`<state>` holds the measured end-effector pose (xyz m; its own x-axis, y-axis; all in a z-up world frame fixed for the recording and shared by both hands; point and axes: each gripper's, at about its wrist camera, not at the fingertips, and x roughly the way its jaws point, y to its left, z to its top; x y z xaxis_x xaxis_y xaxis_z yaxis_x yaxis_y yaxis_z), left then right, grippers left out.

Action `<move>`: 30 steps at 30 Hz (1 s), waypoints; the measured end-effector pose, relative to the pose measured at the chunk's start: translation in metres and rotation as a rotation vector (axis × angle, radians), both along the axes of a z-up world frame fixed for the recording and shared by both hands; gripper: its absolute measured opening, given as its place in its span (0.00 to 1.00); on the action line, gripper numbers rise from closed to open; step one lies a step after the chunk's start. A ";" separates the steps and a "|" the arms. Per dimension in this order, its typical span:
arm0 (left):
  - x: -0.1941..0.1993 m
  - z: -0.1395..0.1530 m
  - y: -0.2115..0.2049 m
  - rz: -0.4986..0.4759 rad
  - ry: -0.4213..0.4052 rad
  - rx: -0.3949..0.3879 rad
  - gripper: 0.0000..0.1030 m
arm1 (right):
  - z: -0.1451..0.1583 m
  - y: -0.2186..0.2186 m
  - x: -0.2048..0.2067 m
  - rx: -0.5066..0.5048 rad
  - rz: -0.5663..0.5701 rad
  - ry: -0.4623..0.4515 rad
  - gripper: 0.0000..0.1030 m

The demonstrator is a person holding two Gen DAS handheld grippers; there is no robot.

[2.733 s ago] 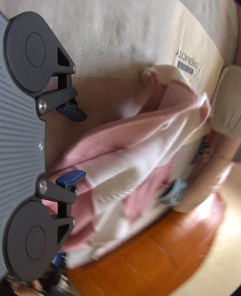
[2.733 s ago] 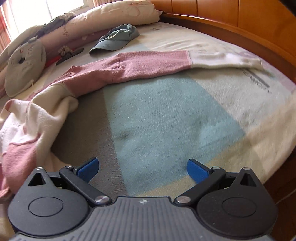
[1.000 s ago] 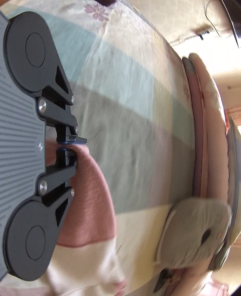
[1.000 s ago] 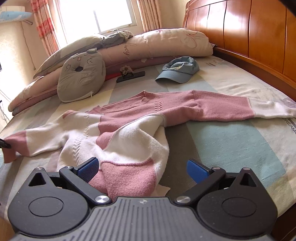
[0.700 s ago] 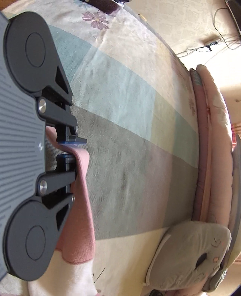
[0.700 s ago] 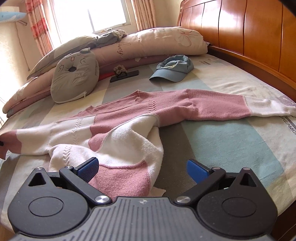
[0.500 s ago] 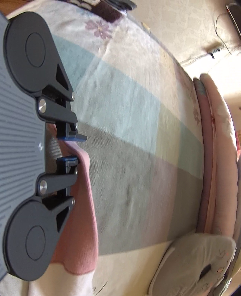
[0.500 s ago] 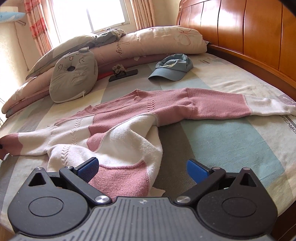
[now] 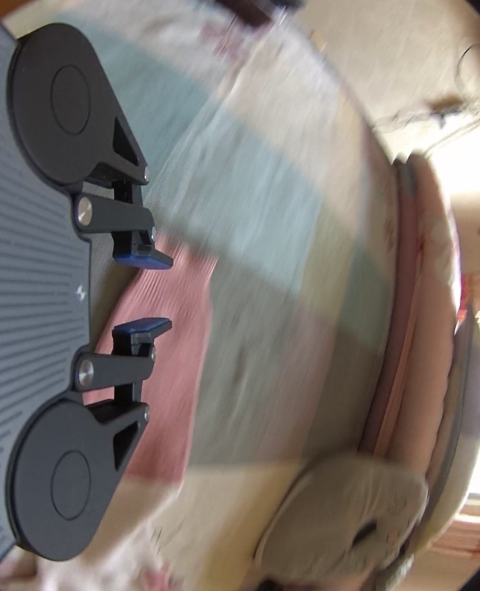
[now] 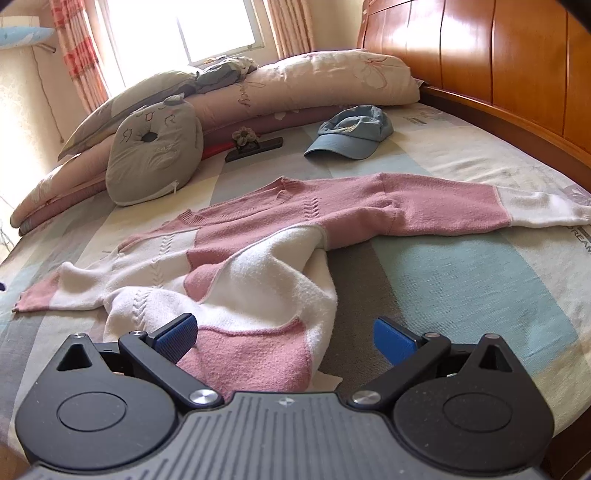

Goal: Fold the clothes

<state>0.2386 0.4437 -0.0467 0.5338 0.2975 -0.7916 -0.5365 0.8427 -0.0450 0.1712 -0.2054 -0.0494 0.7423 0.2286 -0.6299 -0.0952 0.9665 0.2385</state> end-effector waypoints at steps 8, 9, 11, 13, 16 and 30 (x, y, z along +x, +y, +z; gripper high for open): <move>0.026 -0.021 -0.065 -0.169 -0.057 -0.127 0.34 | 0.003 0.000 -0.006 -0.009 0.015 -0.017 1.00; 0.034 -0.018 -0.075 -0.206 -0.066 -0.128 0.34 | 0.003 0.000 -0.006 -0.011 0.015 -0.016 1.00; 0.050 -0.012 -0.097 -0.280 -0.086 -0.126 0.34 | 0.003 0.000 -0.006 -0.011 0.014 -0.019 1.00; 0.067 -0.007 -0.124 -0.368 -0.115 -0.101 0.31 | 0.001 -0.001 -0.005 -0.010 0.013 -0.019 1.00; 0.094 -0.007 -0.165 -0.519 -0.136 -0.027 0.31 | -0.002 -0.003 -0.005 -0.013 0.001 -0.016 1.00; 0.168 -0.069 -0.226 -0.776 -0.070 0.044 0.37 | -0.001 -0.033 0.007 0.005 -0.070 -0.029 1.00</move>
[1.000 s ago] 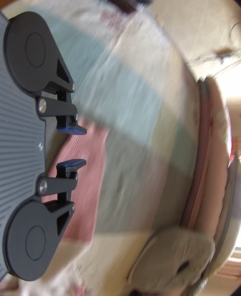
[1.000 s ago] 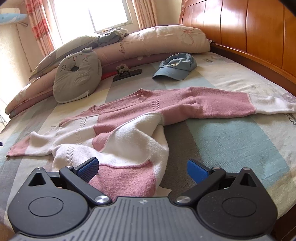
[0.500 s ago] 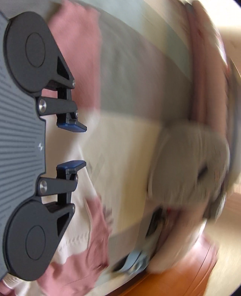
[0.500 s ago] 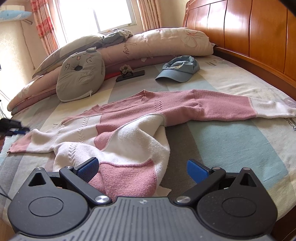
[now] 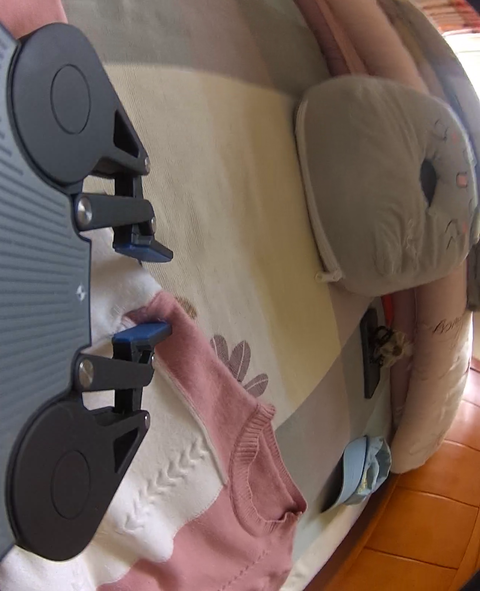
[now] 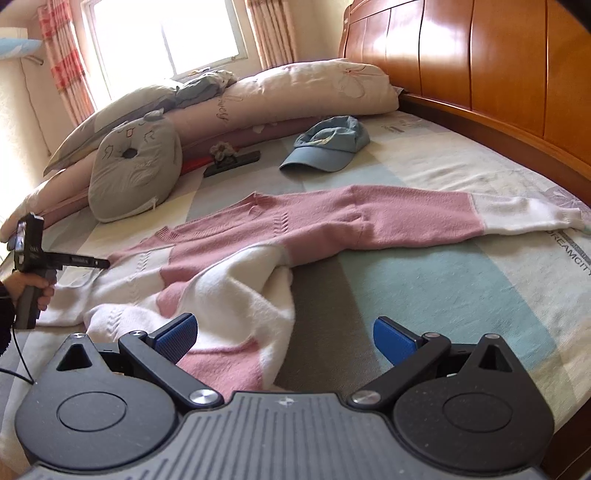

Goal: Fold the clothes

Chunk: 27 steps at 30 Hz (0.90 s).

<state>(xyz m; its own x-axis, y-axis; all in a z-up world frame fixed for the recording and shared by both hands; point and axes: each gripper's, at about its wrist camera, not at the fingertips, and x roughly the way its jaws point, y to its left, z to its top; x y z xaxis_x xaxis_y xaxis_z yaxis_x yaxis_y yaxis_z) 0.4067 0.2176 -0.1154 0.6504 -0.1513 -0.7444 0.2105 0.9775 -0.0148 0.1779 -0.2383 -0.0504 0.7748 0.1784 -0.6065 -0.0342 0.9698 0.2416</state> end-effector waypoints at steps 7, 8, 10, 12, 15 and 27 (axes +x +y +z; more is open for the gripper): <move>0.000 0.004 -0.003 -0.006 0.028 -0.006 0.12 | -0.015 0.001 0.011 -0.011 -0.005 0.032 1.00; 0.002 0.006 -0.004 0.013 0.016 0.001 0.12 | -0.017 0.001 0.012 -0.011 -0.006 0.036 1.00; 0.007 0.011 -0.006 0.048 -0.012 0.001 0.11 | -0.020 0.002 0.014 -0.009 -0.006 0.043 1.00; 0.018 0.009 -0.008 0.076 -0.001 -0.009 0.11 | -0.019 0.003 0.013 -0.011 -0.003 0.040 1.00; 0.029 0.003 -0.009 0.113 0.035 -0.018 0.14 | -0.015 0.003 0.009 -0.024 -0.004 0.025 1.00; -0.037 0.047 0.042 0.207 -0.066 -0.104 0.20 | -0.013 0.001 0.005 0.003 -0.005 0.014 1.00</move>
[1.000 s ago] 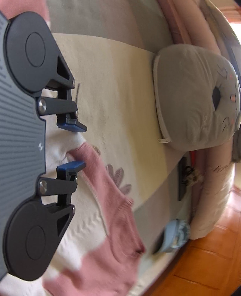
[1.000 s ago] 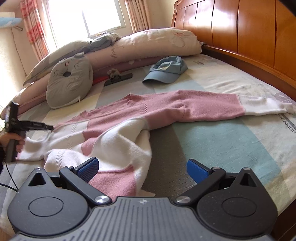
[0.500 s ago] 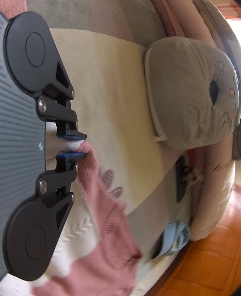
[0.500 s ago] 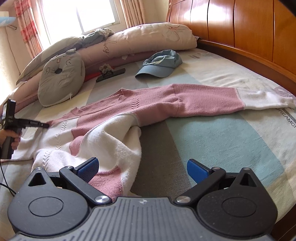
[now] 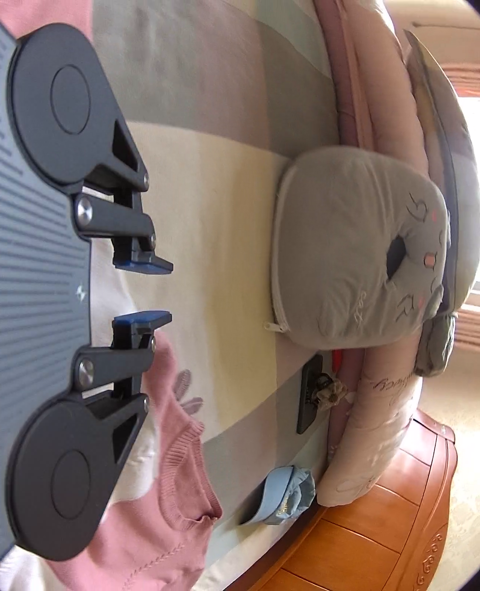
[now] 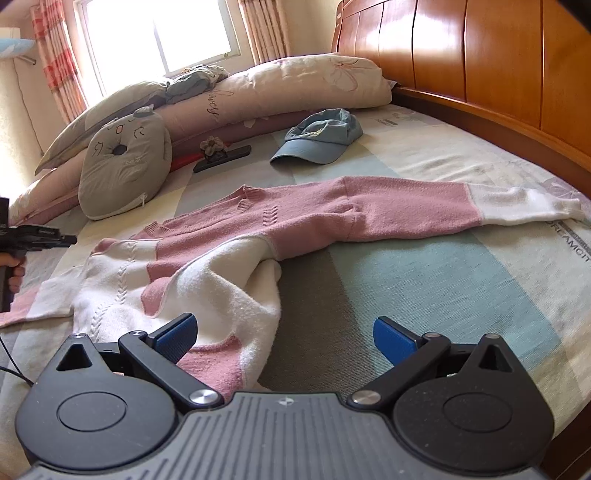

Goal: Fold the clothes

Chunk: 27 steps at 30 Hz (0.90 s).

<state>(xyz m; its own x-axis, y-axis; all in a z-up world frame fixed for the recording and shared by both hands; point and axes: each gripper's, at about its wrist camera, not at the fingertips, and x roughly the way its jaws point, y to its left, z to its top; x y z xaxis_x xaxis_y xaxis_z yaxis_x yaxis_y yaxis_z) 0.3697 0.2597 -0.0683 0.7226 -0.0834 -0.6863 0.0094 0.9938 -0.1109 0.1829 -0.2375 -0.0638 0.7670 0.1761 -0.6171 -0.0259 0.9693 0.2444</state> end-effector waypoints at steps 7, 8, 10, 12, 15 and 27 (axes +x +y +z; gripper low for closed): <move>-0.037 -0.039 0.028 0.152 0.082 0.070 0.24 | 0.004 0.001 -0.005 -0.002 0.002 -0.015 1.00; -0.047 -0.040 0.036 0.188 0.074 0.061 0.23 | 0.005 0.000 -0.006 0.005 -0.001 -0.017 1.00; -0.060 -0.038 0.047 0.226 0.074 0.049 0.20 | 0.006 0.000 -0.005 0.013 -0.003 -0.015 1.00; -0.073 -0.036 0.057 0.252 0.073 0.036 0.19 | 0.006 0.001 -0.005 0.014 0.005 -0.014 1.00; -0.080 -0.027 0.054 0.258 0.085 0.035 0.18 | 0.009 0.005 -0.006 0.015 0.027 -0.021 1.00; -0.129 -0.005 -0.074 -0.095 0.060 -0.103 0.49 | 0.011 0.006 -0.021 0.020 0.066 -0.005 1.00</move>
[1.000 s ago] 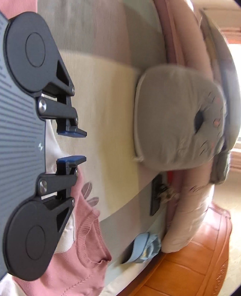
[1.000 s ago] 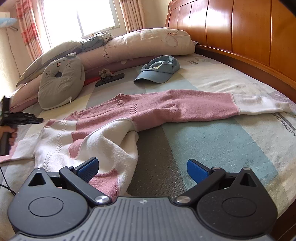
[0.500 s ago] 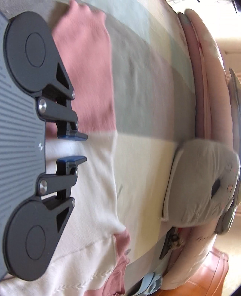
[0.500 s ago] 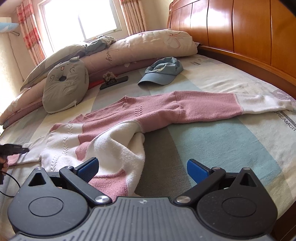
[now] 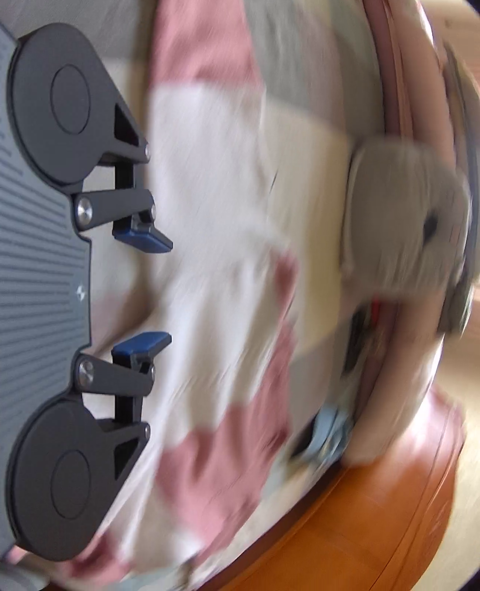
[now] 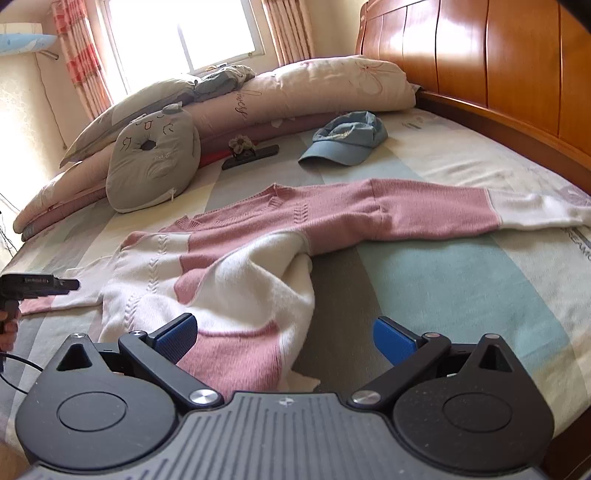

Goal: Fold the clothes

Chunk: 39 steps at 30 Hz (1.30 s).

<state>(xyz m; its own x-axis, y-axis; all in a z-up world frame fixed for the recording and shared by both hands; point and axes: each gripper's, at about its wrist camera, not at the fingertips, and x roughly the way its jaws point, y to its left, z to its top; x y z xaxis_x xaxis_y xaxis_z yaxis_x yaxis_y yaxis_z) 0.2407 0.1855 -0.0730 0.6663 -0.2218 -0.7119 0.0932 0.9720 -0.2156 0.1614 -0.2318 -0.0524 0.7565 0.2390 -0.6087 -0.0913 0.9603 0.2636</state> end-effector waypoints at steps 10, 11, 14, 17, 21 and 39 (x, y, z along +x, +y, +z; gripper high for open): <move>-0.080 -0.007 -0.058 -0.048 0.097 -0.124 0.53 | 0.002 -0.014 -0.029 0.065 0.011 -0.026 1.00; -0.085 -0.011 -0.059 -0.033 0.118 -0.149 0.53 | 0.002 -0.016 -0.033 0.075 0.013 -0.031 1.00; -0.099 -0.024 -0.060 0.024 0.177 -0.261 0.52 | 0.005 -0.023 -0.044 0.103 0.014 -0.045 1.00; -0.112 -0.037 -0.061 0.066 0.229 -0.392 0.52 | 0.009 -0.032 -0.058 0.130 0.011 -0.067 1.00; -0.119 -0.052 -0.068 0.088 0.284 -0.570 0.52 | 0.011 -0.044 -0.073 0.174 -0.012 -0.083 1.00; -0.130 -0.091 -0.088 0.235 0.298 -0.841 0.31 | 0.002 -0.043 -0.082 0.192 -0.042 -0.051 1.00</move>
<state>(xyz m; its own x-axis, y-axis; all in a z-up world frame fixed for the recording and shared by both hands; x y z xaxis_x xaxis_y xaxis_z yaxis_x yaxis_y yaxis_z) 0.1110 0.0971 -0.1643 0.5749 -0.6260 -0.5269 -0.2592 0.4715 -0.8429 0.0792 -0.2744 -0.0508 0.7972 0.3146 -0.5153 -0.0703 0.8961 0.4383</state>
